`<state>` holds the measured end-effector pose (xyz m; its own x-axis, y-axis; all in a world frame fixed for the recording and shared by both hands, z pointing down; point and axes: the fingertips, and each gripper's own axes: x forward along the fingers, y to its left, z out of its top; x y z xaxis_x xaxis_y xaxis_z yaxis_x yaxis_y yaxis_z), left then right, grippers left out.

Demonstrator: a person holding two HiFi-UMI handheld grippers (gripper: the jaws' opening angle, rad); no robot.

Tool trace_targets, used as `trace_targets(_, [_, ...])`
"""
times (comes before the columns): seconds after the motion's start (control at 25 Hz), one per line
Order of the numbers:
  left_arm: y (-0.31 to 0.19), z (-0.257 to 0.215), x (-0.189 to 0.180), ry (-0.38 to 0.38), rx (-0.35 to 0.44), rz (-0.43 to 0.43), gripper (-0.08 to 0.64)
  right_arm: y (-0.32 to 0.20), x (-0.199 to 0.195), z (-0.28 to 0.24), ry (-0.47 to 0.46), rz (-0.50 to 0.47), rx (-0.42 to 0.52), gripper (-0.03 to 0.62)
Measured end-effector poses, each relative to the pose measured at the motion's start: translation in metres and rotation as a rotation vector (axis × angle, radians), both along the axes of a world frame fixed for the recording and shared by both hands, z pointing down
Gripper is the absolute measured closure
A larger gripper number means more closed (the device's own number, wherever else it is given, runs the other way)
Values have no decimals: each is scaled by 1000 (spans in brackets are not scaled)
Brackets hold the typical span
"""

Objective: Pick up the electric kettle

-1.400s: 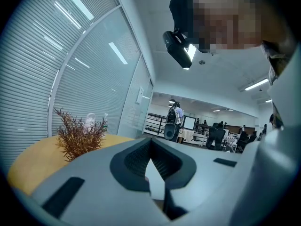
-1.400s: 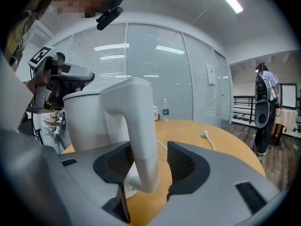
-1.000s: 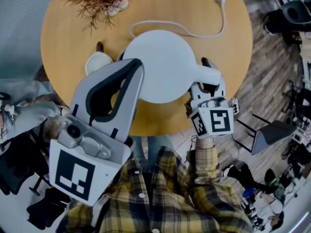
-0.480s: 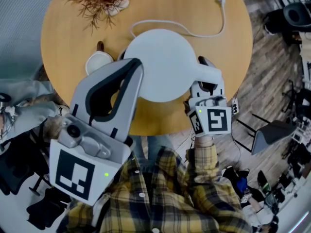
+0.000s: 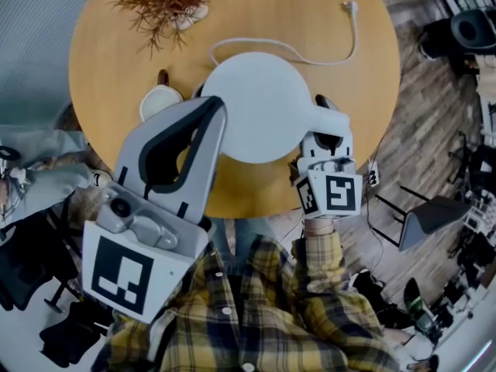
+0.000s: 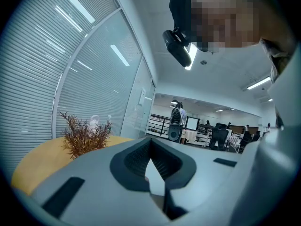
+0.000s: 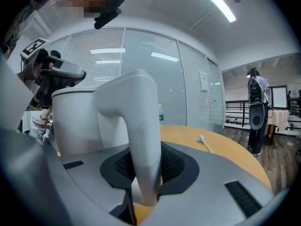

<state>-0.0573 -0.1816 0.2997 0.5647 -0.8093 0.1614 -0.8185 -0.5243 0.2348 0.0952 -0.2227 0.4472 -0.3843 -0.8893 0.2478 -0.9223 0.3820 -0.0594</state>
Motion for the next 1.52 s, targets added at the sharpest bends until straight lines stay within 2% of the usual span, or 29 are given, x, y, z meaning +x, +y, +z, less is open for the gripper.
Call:
trace_targets(0.6, [-3, -14, -16, -10, 15, -41, 558, -9, 1, -11, -14, 71, 19, 488])
trace_targets(1.04, [-8, -21, -19, -6, 23, -48, 558, -15, -2, -16, 13, 61, 1, 488])
trace_targets(1.52, [-10, -42, -20, 4, 52, -67, 558, -20, 16, -44, -12, 83, 8, 488])
